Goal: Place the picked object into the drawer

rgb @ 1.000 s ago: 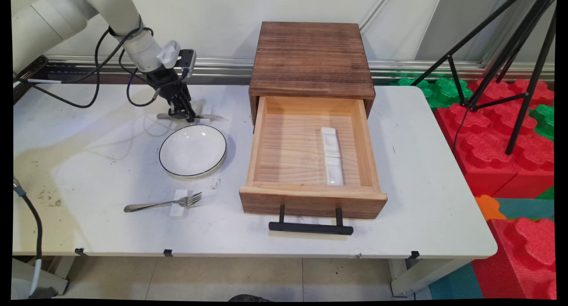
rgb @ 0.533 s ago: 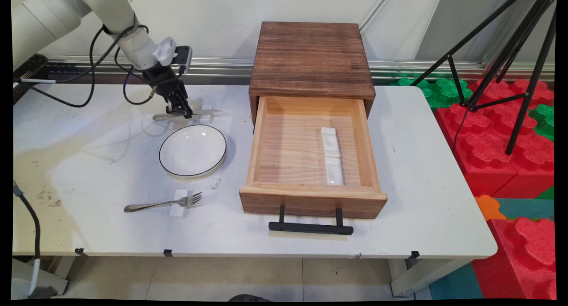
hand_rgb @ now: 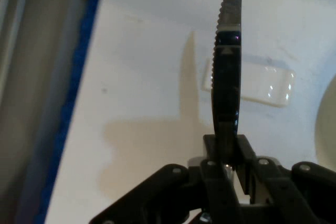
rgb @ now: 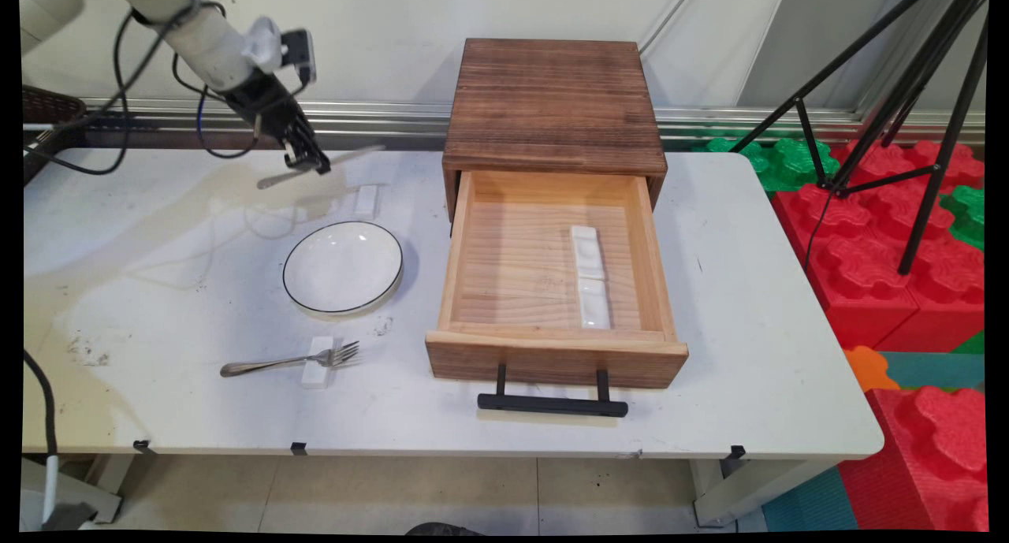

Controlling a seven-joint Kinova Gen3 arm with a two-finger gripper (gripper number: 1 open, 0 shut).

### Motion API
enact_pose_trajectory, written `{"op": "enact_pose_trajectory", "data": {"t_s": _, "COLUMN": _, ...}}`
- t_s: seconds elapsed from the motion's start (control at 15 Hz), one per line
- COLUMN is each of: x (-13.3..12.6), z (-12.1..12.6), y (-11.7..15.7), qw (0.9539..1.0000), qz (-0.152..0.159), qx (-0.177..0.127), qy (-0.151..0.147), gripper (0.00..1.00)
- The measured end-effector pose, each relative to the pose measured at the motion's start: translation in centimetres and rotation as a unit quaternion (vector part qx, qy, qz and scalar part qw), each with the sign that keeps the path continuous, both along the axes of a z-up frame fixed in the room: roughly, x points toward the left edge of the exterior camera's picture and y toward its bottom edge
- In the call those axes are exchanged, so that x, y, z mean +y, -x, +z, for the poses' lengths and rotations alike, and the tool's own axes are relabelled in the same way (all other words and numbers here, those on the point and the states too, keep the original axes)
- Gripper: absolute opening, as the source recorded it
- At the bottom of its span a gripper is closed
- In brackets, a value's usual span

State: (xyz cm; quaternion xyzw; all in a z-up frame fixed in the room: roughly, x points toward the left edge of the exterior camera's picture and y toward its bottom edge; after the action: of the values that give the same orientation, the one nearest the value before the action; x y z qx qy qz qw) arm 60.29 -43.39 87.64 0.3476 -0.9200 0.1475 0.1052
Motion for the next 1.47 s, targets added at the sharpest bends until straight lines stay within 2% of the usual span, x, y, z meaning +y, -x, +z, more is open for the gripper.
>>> {"op": "enact_pose_trajectory", "data": {"t_s": 0.33, "x": 1.3, "z": 5.0, "y": 1.6, "qw": 0.9978, "qz": 0.040, "qx": 0.019, "qy": 0.049, "gripper": 0.00}}
{"op": "enact_pose_trajectory", "data": {"t_s": 0.6, "x": 1.9, "z": 8.8, "y": 4.2, "qw": 0.9954, "qz": 0.042, "qx": 0.033, "qy": 0.079, "gripper": 0.00}}
{"op": "enact_pose_trajectory", "data": {"t_s": 0.8, "x": 2.2, "z": 11.0, "y": 6.4, "qw": 0.9945, "qz": 0.031, "qx": 0.040, "qy": 0.092, "gripper": 0.00}}
{"op": "enact_pose_trajectory", "data": {"t_s": 1.07, "x": 2.8, "z": 13.6, "y": 10.9, "qw": 0.9940, "qz": -0.004, "qx": 0.053, "qy": 0.096, "gripper": 0.00}}
{"op": "enact_pose_trajectory", "data": {"t_s": 1.47, "x": 3.2, "z": 15.0, "y": 17.2, "qw": 0.9918, "qz": -0.057, "qx": 0.072, "qy": 0.088, "gripper": 0.00}}
